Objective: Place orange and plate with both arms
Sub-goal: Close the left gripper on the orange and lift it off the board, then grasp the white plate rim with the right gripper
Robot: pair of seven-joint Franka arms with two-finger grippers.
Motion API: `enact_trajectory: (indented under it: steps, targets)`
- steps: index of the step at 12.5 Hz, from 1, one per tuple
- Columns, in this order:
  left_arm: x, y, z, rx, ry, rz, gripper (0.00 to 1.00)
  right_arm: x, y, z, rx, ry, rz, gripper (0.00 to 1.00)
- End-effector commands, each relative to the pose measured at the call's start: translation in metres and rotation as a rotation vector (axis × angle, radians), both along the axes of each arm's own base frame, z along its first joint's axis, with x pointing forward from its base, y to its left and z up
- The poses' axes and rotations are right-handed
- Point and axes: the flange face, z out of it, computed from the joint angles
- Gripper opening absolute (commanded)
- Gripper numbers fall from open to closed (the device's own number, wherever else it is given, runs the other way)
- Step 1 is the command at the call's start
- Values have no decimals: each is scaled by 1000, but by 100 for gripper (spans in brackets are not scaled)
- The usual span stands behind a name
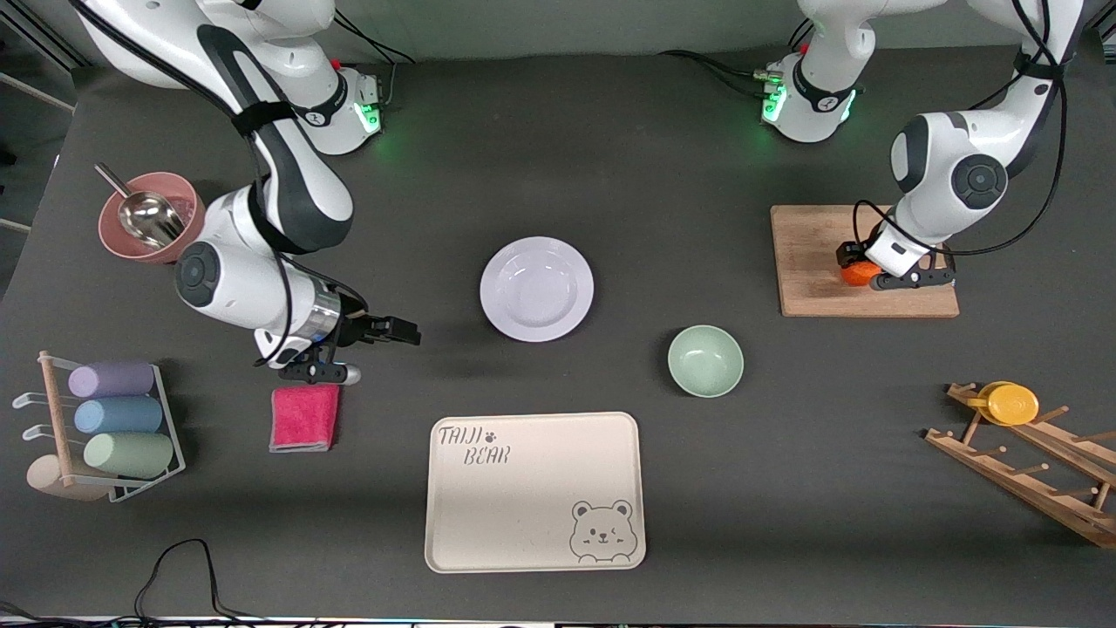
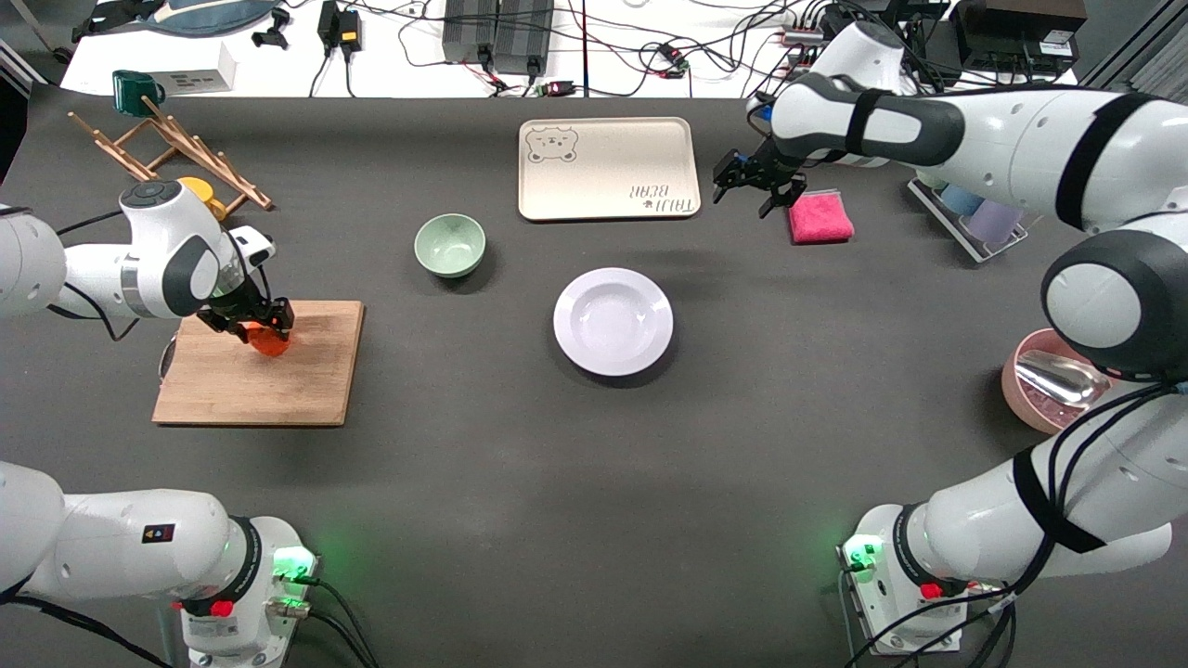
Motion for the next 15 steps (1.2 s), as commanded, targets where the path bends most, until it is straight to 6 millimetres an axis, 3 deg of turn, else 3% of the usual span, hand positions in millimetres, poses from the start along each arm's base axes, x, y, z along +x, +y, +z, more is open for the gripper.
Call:
enact_trajectory:
  steps: [1,6,8,11,13,15]
  targets:
    - [13,1,40,10,-7,-27,0,4,-5,-7,68,-35,36,100]
    - [61,-11,163,33,136,-35,0,0,-15,-18,323,-38,-23,100]
    - [77,-27,213,41,165,-60,0,-1,-20,-21,380,-58,-26,100]
    - [95,-47,286,49,188,-88,0,-18,-31,-33,414,-53,-32,100]
    - [106,-55,321,53,215,-96,0,-33,-44,-44,502,-71,-36,100]
    - [117,-61,336,54,230,-100,0,-50,-49,-63,568,-79,-42,100]
